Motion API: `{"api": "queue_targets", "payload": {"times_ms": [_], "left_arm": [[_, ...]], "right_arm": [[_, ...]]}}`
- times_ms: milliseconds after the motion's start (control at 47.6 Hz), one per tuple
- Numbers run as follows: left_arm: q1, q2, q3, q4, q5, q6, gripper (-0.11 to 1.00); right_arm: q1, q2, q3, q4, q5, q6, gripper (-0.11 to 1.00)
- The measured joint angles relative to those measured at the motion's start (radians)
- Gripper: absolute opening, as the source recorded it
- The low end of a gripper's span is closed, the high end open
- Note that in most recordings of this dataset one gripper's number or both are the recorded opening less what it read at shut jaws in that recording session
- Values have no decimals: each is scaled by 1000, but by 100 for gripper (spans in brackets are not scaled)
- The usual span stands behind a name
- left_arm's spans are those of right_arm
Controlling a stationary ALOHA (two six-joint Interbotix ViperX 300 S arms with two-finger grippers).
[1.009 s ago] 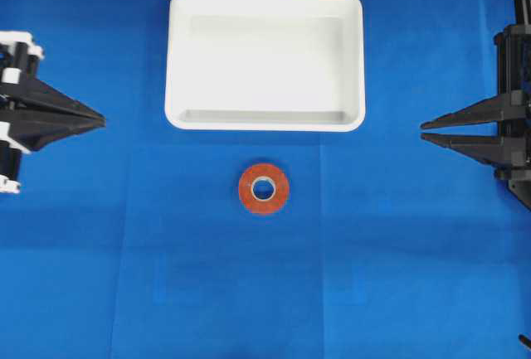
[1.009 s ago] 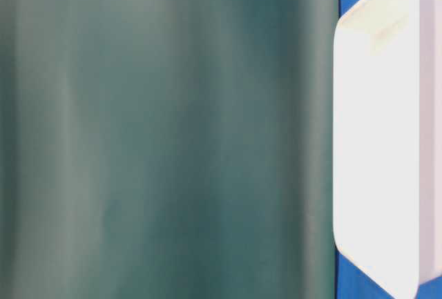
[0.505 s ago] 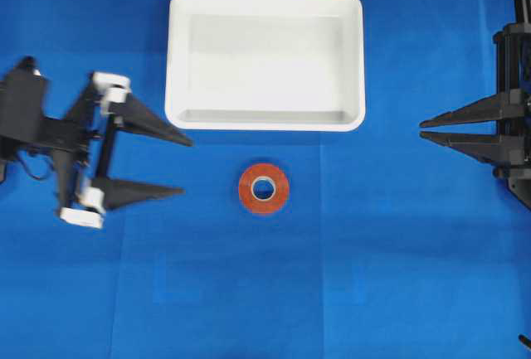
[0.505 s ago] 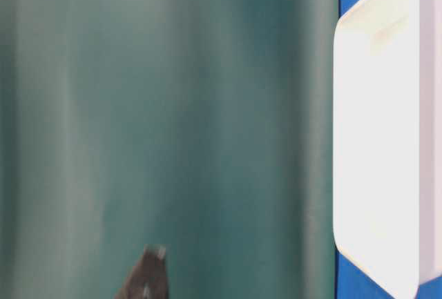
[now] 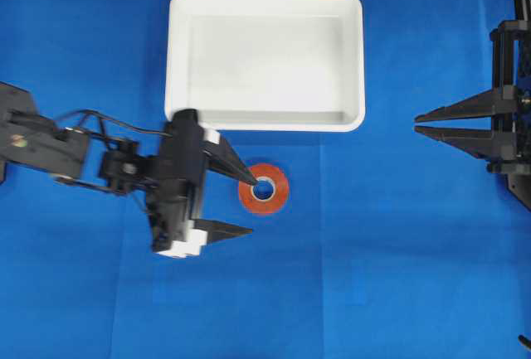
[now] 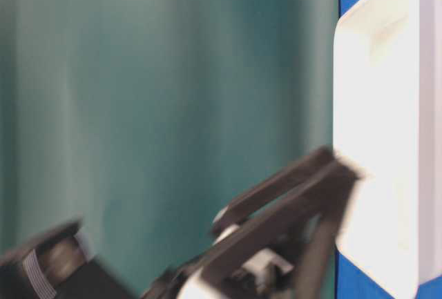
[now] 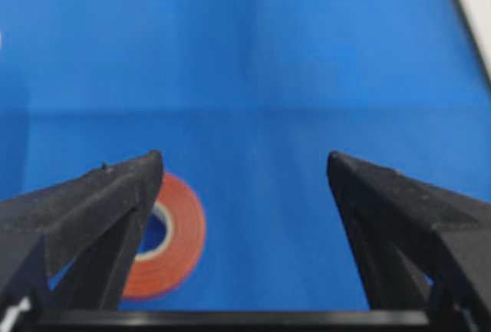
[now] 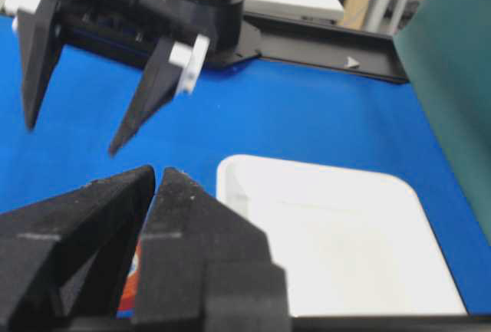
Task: Place one roll of tape in the white case with the left arm.
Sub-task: 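Reach the left gripper to the orange tape roll and grasp it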
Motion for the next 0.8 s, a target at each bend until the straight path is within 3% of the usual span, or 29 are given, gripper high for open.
{"api": "queue_targets", "payload": {"times_ms": [378, 652, 736, 799], "left_arm": [[0, 247, -179, 0, 258, -3, 91], [14, 331, -239, 11, 311, -3, 90], [15, 339, -245, 11, 330, -2, 81], [20, 341, -255, 11, 354, -2, 67]], "right_arm": [[-2, 6, 0, 0, 29, 0, -10], [-2, 6, 0, -2, 38, -2, -10], [0, 6, -2, 0, 44, -2, -10], [0, 6, -2, -2, 46, -2, -10]]}}
